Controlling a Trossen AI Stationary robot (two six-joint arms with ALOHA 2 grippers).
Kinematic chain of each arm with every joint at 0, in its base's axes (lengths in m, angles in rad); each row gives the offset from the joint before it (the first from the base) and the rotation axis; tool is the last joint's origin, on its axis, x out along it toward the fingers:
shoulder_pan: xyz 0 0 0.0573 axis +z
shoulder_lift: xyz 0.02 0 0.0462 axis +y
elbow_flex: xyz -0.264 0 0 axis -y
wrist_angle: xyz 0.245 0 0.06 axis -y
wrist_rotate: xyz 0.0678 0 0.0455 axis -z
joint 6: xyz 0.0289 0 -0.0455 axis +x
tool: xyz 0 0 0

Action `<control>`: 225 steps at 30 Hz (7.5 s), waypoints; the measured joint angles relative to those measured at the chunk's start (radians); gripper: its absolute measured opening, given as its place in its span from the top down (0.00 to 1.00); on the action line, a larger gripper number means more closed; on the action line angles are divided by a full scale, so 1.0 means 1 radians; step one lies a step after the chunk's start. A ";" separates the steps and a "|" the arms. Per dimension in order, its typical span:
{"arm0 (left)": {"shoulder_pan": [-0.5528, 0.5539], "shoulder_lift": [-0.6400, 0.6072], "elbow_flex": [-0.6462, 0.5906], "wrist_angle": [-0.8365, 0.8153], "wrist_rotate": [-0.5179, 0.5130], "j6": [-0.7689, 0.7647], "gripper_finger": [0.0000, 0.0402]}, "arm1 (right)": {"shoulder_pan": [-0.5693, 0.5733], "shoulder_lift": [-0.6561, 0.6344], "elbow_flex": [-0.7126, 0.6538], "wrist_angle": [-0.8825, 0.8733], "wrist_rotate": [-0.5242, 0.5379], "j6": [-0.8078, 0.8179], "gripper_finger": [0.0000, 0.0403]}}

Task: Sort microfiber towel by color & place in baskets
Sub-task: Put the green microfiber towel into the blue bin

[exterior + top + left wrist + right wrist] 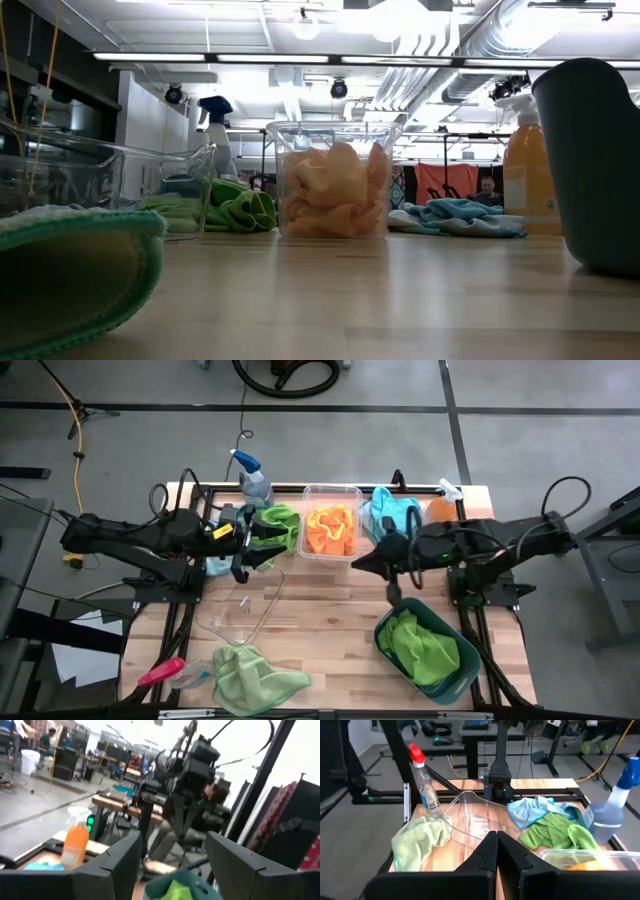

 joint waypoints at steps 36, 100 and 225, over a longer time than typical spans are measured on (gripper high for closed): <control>0.037 -0.072 0.000 -0.143 -0.002 0.117 0.48 | -0.001 -0.131 -0.437 0.613 0.069 0.191 1.00; 0.801 0.404 -0.201 -0.603 0.155 -0.404 0.48 | -0.008 -0.035 -0.406 0.545 0.232 0.429 0.74; -0.095 0.024 0.458 -0.940 -0.127 0.079 0.62 | 0.008 0.217 0.247 -0.121 0.280 -0.093 1.00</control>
